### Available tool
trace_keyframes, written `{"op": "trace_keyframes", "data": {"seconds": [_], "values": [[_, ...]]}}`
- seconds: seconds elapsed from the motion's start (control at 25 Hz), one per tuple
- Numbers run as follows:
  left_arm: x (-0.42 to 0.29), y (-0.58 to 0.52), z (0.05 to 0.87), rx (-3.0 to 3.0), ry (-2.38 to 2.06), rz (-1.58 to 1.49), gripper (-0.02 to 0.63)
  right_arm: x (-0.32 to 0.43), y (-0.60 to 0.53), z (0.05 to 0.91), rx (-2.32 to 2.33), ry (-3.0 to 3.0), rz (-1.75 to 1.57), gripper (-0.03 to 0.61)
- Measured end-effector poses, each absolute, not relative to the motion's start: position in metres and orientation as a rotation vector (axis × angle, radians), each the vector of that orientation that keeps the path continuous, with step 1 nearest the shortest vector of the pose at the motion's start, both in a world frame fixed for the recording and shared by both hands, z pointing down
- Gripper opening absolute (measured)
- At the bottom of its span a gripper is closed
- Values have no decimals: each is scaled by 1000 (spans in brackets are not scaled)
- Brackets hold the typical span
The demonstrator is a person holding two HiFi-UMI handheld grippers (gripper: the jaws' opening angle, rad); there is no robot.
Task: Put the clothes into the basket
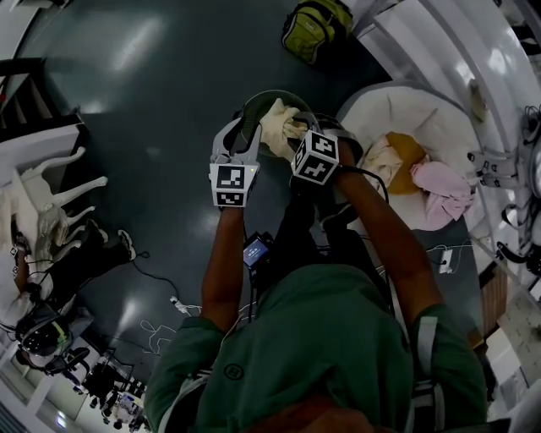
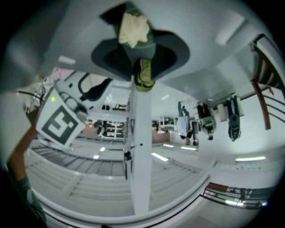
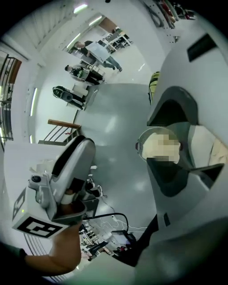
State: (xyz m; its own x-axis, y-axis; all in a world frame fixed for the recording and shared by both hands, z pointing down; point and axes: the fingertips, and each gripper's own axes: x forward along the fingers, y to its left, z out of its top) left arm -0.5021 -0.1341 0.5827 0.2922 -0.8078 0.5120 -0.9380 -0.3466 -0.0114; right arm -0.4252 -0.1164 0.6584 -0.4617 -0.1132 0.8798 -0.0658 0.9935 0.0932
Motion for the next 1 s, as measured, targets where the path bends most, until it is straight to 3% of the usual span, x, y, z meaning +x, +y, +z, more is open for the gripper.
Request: {"op": "trace_keyframes", "data": {"seconds": [0.56, 1.0], "values": [[-469, -155, 568, 2374, -1527, 588, 135, -384, -161, 626, 450, -2232, 149, 213], [-314, -180, 576, 2572, -1177, 618, 135, -205, -173, 636, 1017, -2228, 504, 212]]}}
